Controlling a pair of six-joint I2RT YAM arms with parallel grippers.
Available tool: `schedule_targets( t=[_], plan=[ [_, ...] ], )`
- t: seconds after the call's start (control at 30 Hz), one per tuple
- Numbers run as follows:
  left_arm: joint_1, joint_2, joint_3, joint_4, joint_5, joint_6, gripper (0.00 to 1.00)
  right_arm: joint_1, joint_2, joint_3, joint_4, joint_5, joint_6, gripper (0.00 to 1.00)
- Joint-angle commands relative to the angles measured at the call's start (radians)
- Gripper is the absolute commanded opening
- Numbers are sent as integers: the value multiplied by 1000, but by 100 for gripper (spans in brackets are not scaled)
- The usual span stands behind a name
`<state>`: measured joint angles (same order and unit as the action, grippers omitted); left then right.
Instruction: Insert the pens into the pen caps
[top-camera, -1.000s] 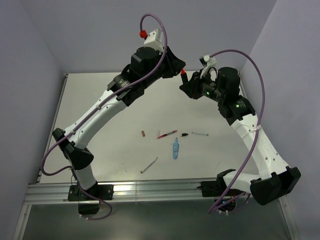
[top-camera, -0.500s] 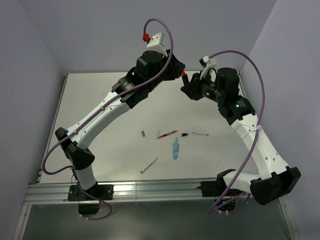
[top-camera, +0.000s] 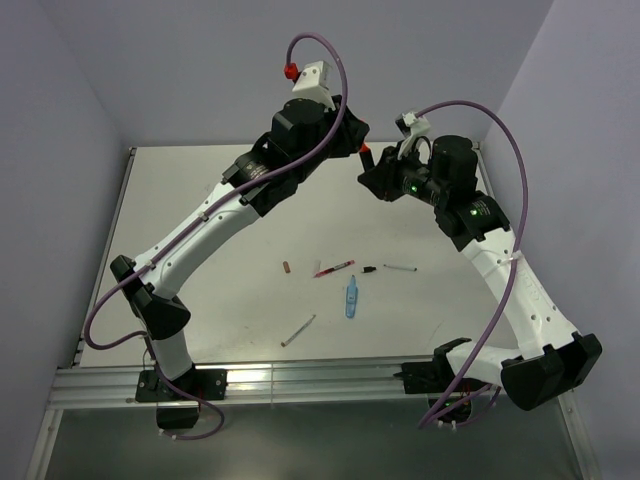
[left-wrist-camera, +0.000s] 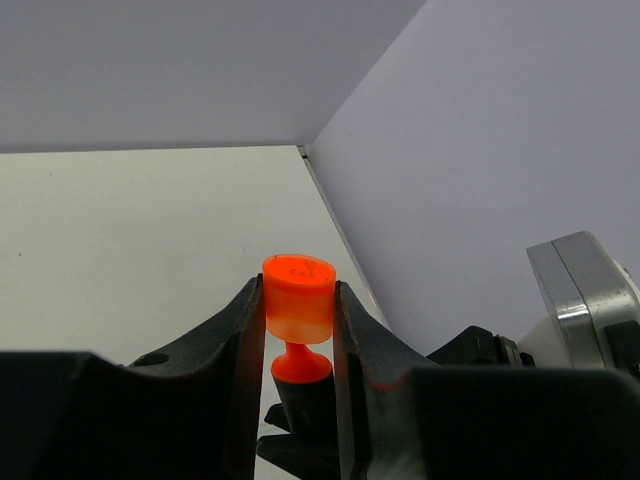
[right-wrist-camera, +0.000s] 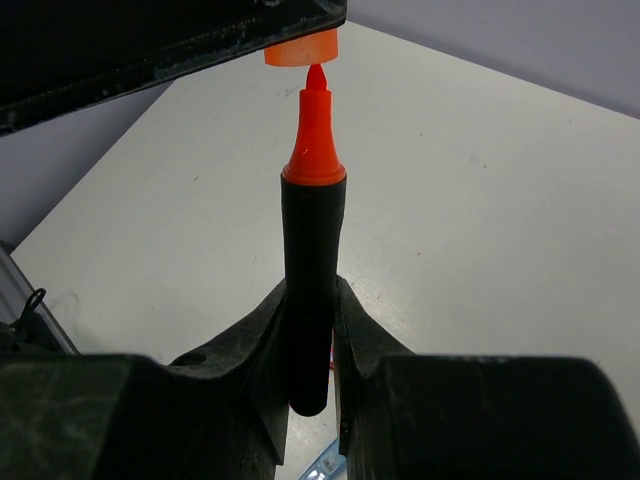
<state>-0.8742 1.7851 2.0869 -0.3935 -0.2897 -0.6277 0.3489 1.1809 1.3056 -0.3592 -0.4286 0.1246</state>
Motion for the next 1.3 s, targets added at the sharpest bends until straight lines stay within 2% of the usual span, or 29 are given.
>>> schedule_targets(
  t=[0.0,0.53,0.73,0.77,0.93,1.03,1.13,1.2,1.23,1.27],
  plan=[
    [-8,-3,32,7,-17,19,0,9,-14,47,40,-10,-9,0],
    [-43,-13,-63,-15,29,-17,0,9,17,104,37,24,-16,0],
    [-60,-26,-114,-38,73,-101,2,10,28,133,55,42,-11,0],
    [-60,-29,-119,-42,78,-110,6,10,26,133,62,41,-11,0],
    [-42,-53,-139,-35,156,-155,12,10,26,147,78,21,-34,0],
    [-11,-72,-152,-24,214,-181,20,10,25,144,80,4,-39,0],
    [12,-96,-168,-13,241,-185,30,9,19,136,80,8,-45,0],
    [26,-113,-171,-5,251,-181,41,9,19,135,80,10,-46,0],
    [40,-119,-169,5,256,-176,50,7,19,132,81,8,-48,0],
    [47,-124,-168,13,262,-176,53,7,17,132,82,5,-48,0]
  ],
)
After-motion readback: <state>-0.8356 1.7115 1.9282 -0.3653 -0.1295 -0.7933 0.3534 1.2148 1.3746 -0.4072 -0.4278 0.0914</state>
